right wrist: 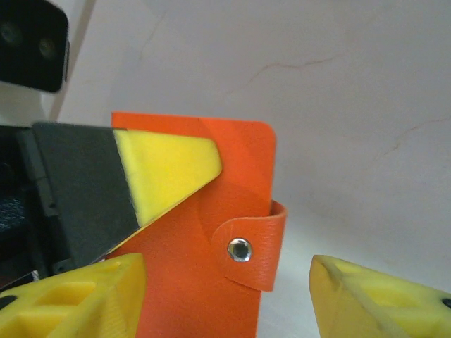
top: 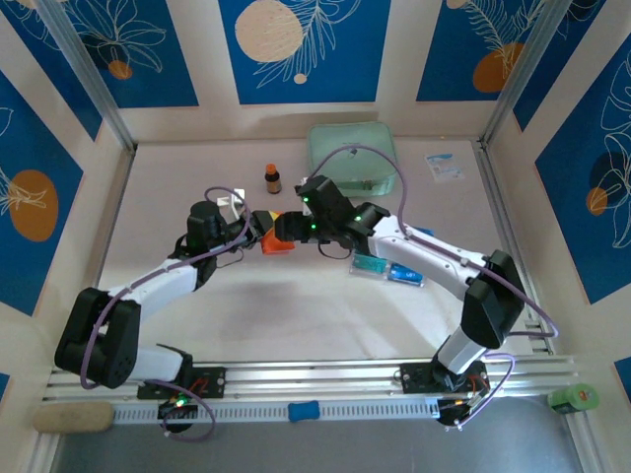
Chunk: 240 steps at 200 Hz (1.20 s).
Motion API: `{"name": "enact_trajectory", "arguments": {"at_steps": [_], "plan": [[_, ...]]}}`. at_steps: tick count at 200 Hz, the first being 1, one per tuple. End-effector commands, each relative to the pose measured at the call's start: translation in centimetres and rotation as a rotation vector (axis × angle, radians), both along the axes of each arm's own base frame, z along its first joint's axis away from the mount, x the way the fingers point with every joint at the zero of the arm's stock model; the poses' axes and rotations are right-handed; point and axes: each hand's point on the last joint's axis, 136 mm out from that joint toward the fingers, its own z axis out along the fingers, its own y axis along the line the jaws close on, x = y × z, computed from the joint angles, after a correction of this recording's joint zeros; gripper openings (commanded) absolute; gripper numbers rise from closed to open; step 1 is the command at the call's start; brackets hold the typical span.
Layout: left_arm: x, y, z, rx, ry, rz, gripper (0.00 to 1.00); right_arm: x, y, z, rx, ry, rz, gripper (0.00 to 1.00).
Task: Put the credit cards into the card holder
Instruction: Open the button on the card holder.
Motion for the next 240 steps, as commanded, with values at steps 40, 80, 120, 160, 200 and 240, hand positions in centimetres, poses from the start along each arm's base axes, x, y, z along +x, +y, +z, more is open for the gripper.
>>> {"name": "enact_trajectory", "arguments": {"at_steps": [40, 80, 120, 160, 200, 240], "plan": [[0.0, -0.5, 2.1, -0.022, -0.061, -0.029, 0.0, 1.2, -0.3, -2.1, -0.117, -0.019, -0.028, 0.59], [-0.1, -0.4, 2.7, -0.034, -0.066, -0.026, 0.0, 1.7, -2.4, -4.4, -0.228, -0.019, -0.113, 0.52], [-0.2, -0.3, 3.2, -0.041, -0.071, -0.019, 0.0, 2.0, -4.9, -6.2, -0.37, -0.023, -0.198, 0.43], [-0.3, -0.2, 3.9, -0.056, -0.079, -0.013, 0.0, 1.9, -5.9, -7.3, -0.45, -0.019, -0.233, 0.36], [-0.4, -0.1, 5.4, -0.072, -0.1, -0.007, 0.0, 1.6, -7.9, -8.5, -0.529, 0.014, -0.287, 0.31], [-0.4, 0.0, 6.6, -0.087, -0.119, 0.0, 0.0, 1.3, -9.4, -8.9, -0.509, 0.05, -0.319, 0.3]]}}
